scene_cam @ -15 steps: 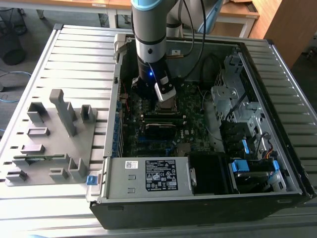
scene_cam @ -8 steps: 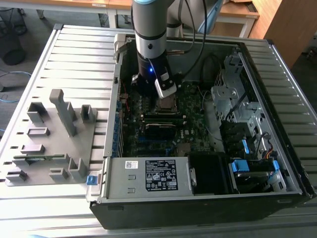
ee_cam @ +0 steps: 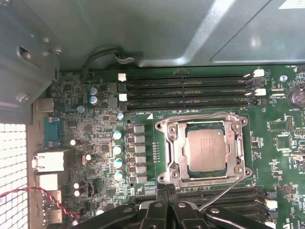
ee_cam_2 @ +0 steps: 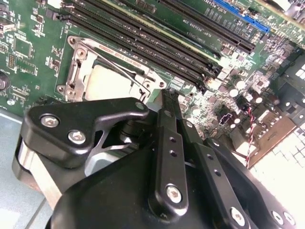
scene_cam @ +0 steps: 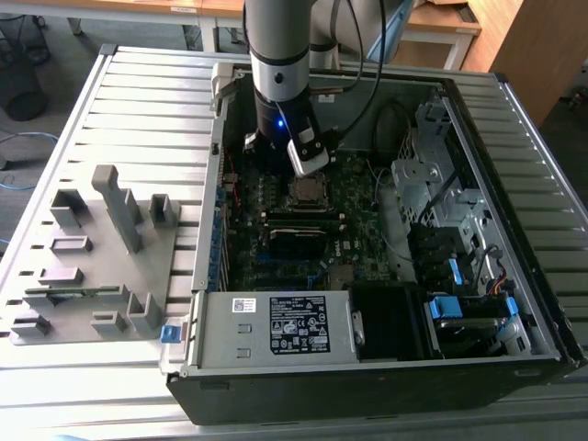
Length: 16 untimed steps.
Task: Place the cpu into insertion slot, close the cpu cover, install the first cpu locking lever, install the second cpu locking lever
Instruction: 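Install the second cpu locking lever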
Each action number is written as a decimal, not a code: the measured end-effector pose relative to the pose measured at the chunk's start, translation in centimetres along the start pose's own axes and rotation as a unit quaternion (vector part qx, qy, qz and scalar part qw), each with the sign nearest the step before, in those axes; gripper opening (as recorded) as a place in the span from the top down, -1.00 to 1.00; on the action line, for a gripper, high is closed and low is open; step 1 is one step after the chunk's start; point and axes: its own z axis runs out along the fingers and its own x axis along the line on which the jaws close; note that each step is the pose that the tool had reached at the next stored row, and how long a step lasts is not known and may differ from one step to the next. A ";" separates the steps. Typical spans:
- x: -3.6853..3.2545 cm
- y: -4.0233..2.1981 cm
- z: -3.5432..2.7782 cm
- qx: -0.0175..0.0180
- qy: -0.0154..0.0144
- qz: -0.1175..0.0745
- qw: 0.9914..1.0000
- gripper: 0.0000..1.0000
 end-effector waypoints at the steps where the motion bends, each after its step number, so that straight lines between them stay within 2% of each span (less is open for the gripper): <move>1: 0.00 0.00 -0.05 0.000 0.000 0.000 1.000 0.80; 12: -0.01 0.01 -0.13 0.000 0.000 0.000 1.000 0.80; 16: -0.06 0.05 -0.63 0.000 0.000 0.000 1.000 0.80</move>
